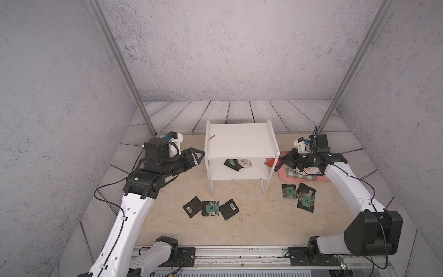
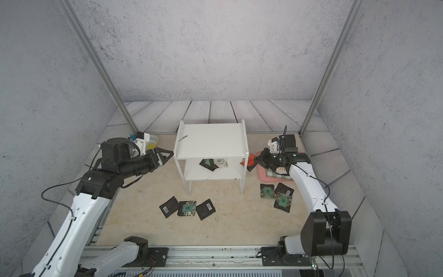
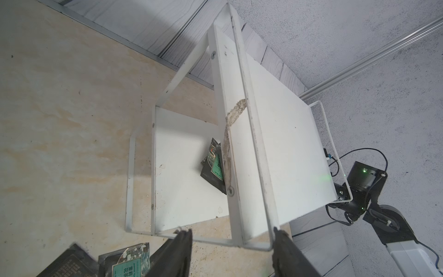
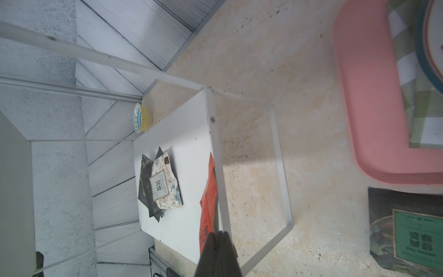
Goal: Remove the tea bags from the shelf
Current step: Pick up the tea bag from the shelf, then place the tea bag at the center of the board.
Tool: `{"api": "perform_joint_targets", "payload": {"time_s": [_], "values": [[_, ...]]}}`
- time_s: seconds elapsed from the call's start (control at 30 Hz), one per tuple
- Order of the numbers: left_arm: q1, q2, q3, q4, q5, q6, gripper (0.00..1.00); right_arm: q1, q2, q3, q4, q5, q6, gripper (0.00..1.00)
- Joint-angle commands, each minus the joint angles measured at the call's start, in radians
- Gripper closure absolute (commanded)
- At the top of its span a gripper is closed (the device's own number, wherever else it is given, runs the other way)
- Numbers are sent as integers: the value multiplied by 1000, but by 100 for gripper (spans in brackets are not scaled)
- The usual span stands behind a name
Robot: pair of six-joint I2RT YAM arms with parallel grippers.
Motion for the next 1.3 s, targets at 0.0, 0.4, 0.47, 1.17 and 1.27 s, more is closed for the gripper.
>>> {"api": "perform_joint_targets", "payload": {"time_s": [0.0, 0.4, 0.47, 1.17, 1.27], "values": [[-4, -13, 9, -21, 2, 4, 42, -32, -95, -30, -69, 53, 16, 96], [-4, -67, -19, -35, 19, 1, 39, -136, -405, -269, -152, 128, 54, 97], [-4, -84, -33, -42, 21, 2, 38, -141, -440, -311, -174, 132, 48, 97], [-4, -208, -188, -77, -1, -9, 38, -150, -548, -731, -62, 229, 74, 96], [-4, -212, -197, -80, -4, -8, 39, -151, -554, -749, -57, 248, 67, 96]]}}
